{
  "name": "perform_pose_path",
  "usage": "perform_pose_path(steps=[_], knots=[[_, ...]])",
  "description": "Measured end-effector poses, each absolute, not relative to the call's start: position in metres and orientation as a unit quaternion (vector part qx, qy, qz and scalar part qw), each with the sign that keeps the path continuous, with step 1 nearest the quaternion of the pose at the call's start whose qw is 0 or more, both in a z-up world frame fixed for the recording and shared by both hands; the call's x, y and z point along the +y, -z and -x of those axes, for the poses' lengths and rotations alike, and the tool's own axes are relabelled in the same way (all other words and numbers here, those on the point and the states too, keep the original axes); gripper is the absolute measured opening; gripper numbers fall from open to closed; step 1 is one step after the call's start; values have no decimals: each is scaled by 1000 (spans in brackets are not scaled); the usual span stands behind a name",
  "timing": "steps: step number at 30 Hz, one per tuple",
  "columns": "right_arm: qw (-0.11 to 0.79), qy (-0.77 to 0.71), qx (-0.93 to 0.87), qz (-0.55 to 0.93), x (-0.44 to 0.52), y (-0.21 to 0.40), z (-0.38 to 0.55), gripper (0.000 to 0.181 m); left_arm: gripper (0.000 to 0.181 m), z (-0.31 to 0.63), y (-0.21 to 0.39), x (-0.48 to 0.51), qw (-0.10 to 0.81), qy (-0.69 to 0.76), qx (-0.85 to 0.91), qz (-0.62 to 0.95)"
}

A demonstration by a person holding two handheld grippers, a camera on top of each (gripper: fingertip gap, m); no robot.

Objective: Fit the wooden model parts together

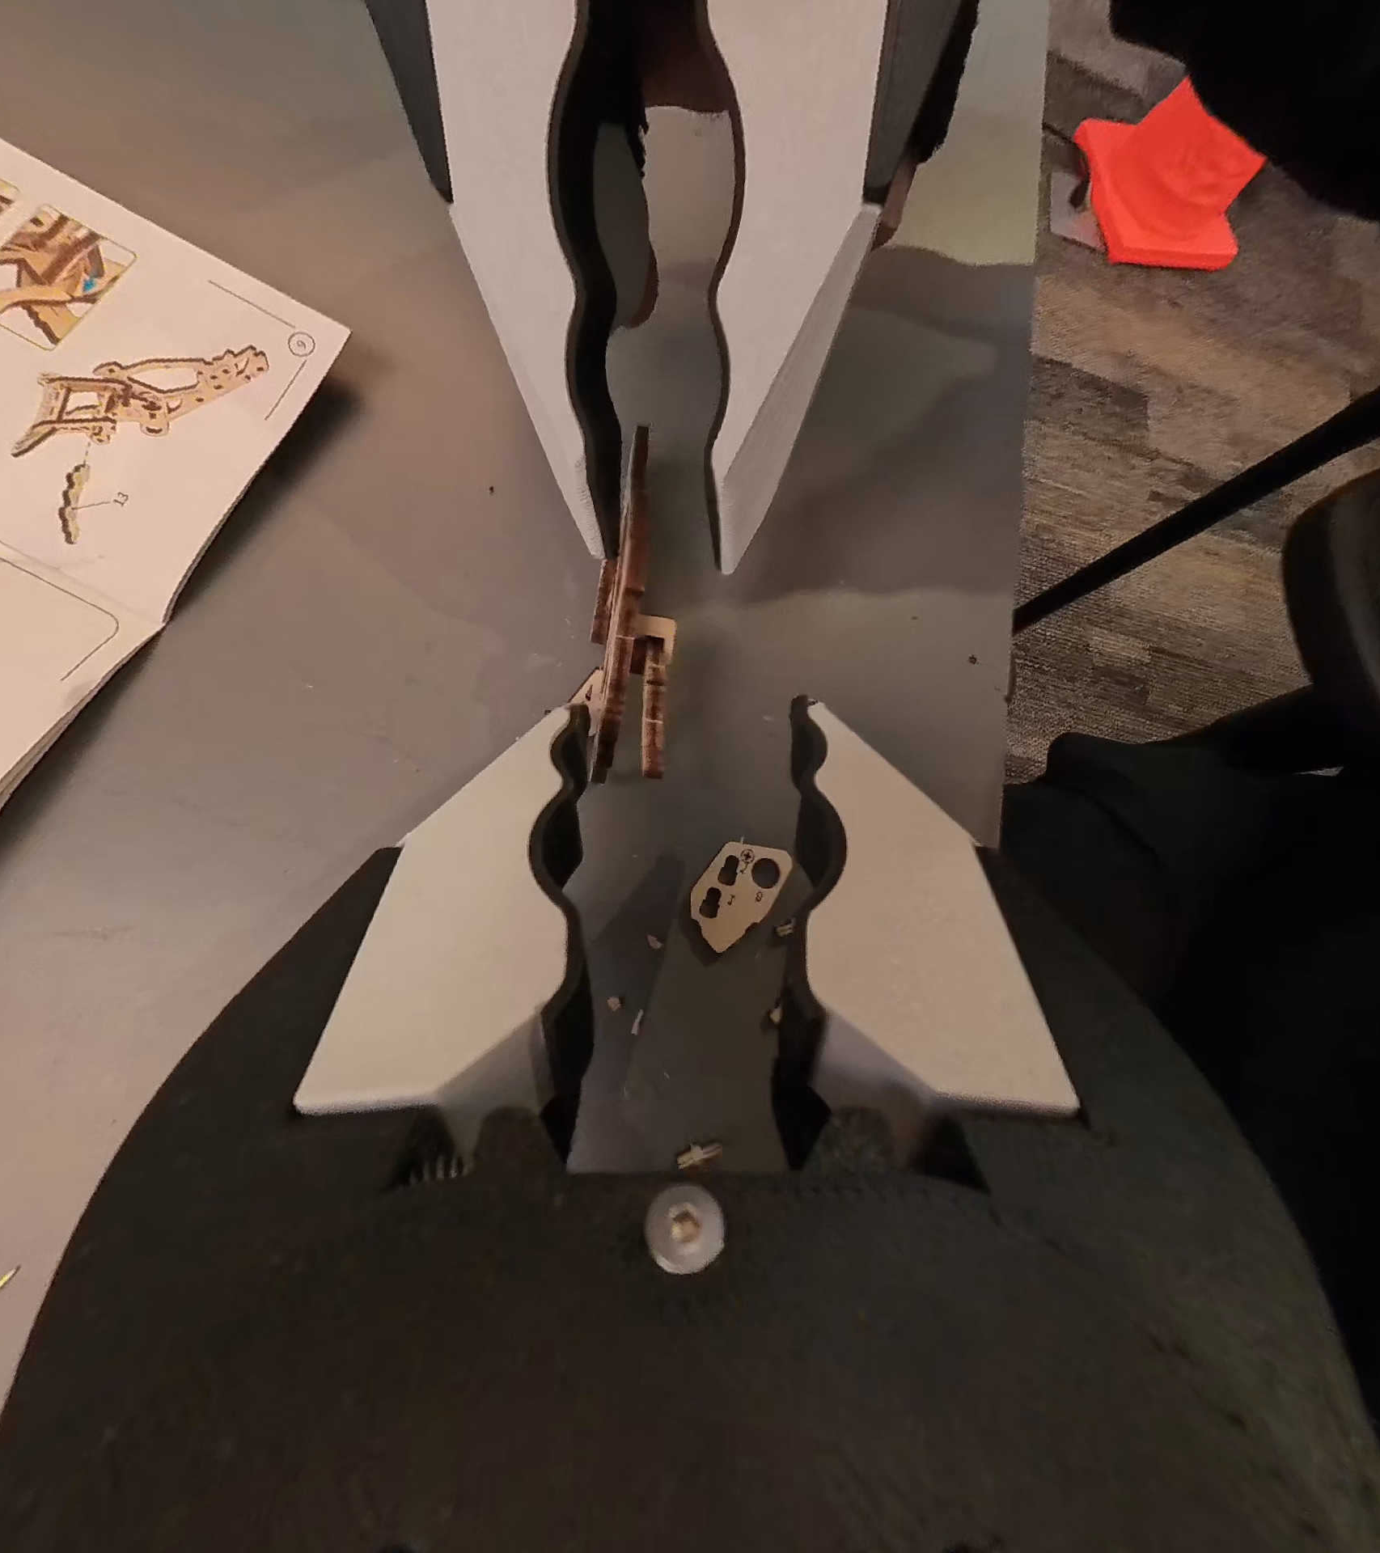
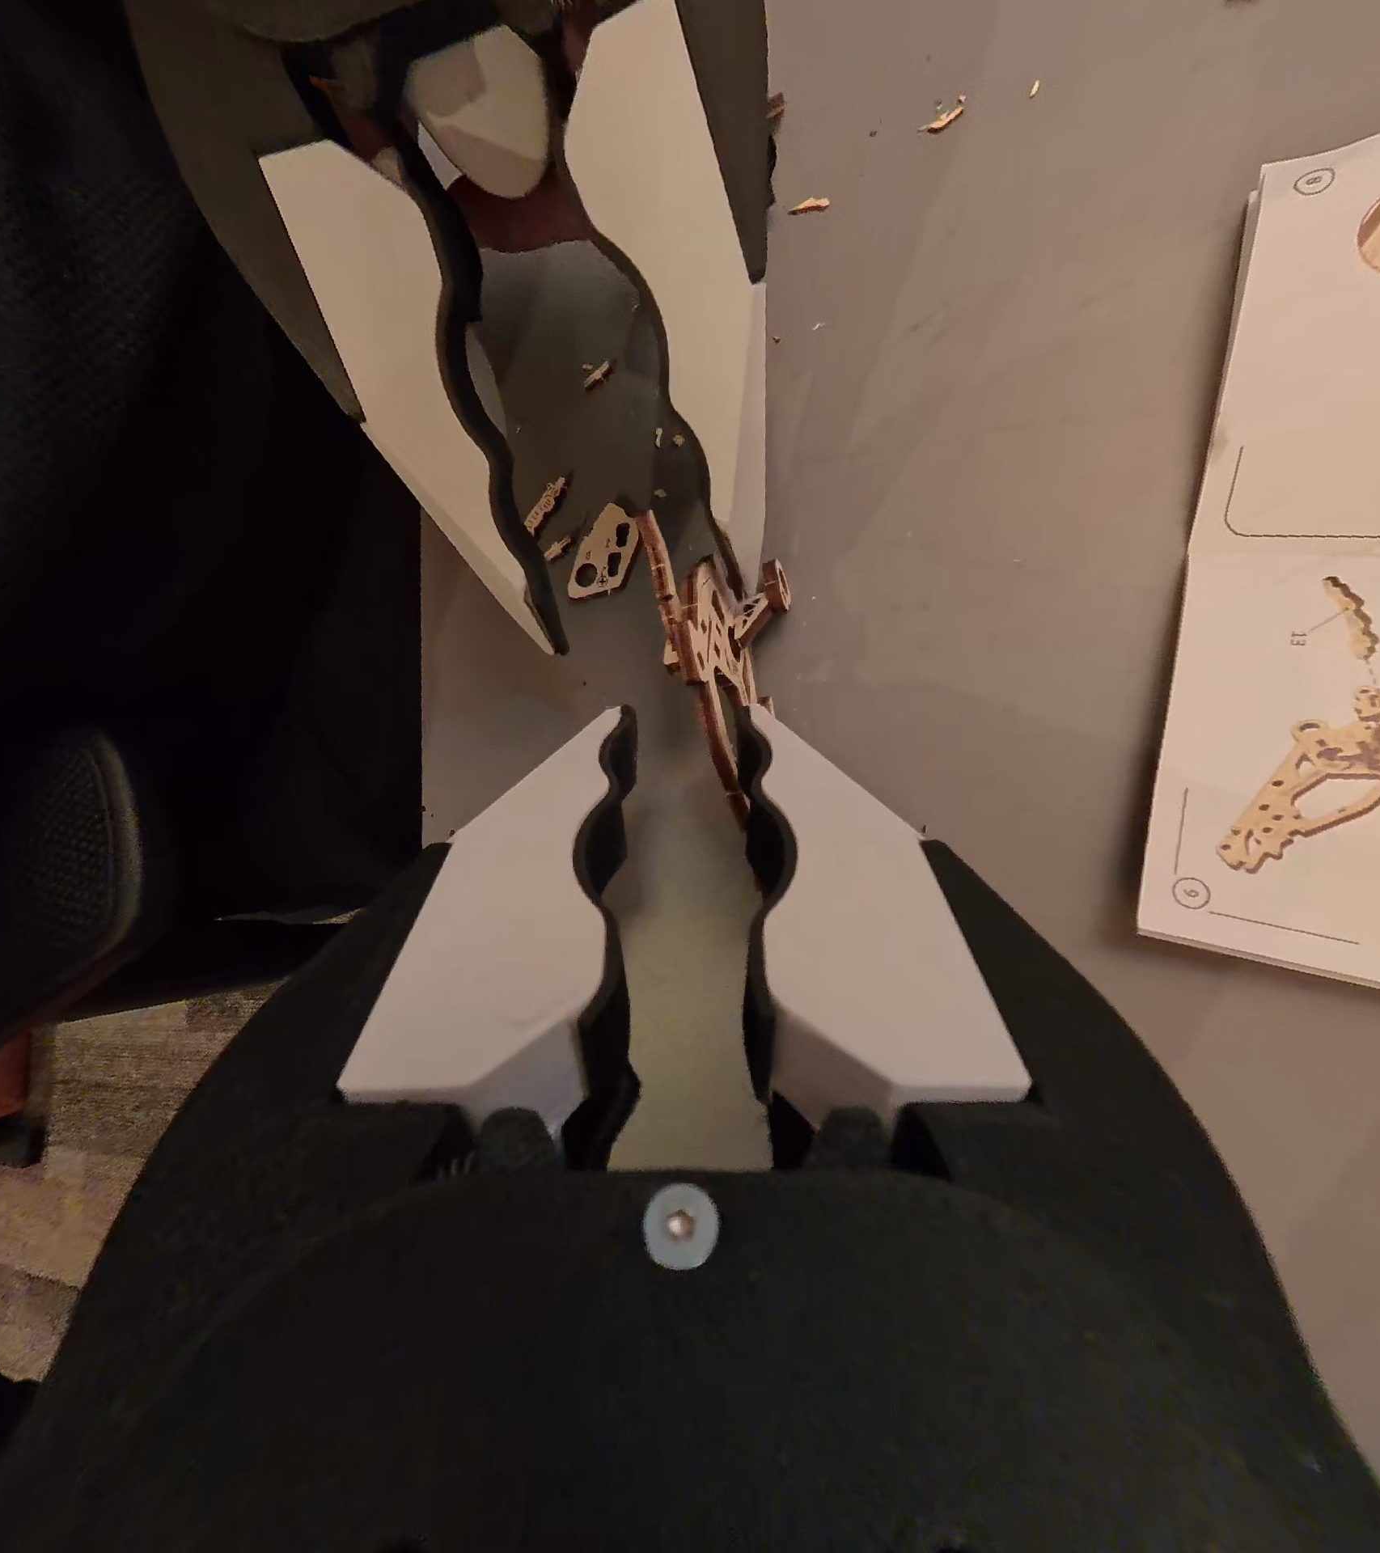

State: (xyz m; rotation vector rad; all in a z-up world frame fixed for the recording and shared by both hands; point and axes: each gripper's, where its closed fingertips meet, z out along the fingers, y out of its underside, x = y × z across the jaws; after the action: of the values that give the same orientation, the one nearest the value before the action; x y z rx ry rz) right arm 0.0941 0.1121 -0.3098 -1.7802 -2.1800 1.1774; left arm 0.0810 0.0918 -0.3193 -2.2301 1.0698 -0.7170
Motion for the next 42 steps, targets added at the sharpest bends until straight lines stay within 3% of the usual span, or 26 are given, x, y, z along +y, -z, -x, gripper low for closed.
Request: perform_pose_path(steps=[13, 20, 32, 38, 42], knots=[[170, -372, -694, 592, 128, 267, -104, 33, 76, -1, 248, 88, 402, 233, 321, 825], [223, -380, -676, 591, 120, 249, -106, 30, 79, 58, 287, 53, 364, 153, 331, 857], [228, -385, -676, 585, 102, 251, -99, 27, 59, 61, 343, 52, 322, 98, 388, 858], [237, -386, -672, 586, 105, 249, -97, 25, 41, 62, 344, 53, 328, 104, 389, 855], [257, -383, -670, 582, 107, 246, -92, 25, 40, 64, 343, 54, 333, 118, 375, 857]])
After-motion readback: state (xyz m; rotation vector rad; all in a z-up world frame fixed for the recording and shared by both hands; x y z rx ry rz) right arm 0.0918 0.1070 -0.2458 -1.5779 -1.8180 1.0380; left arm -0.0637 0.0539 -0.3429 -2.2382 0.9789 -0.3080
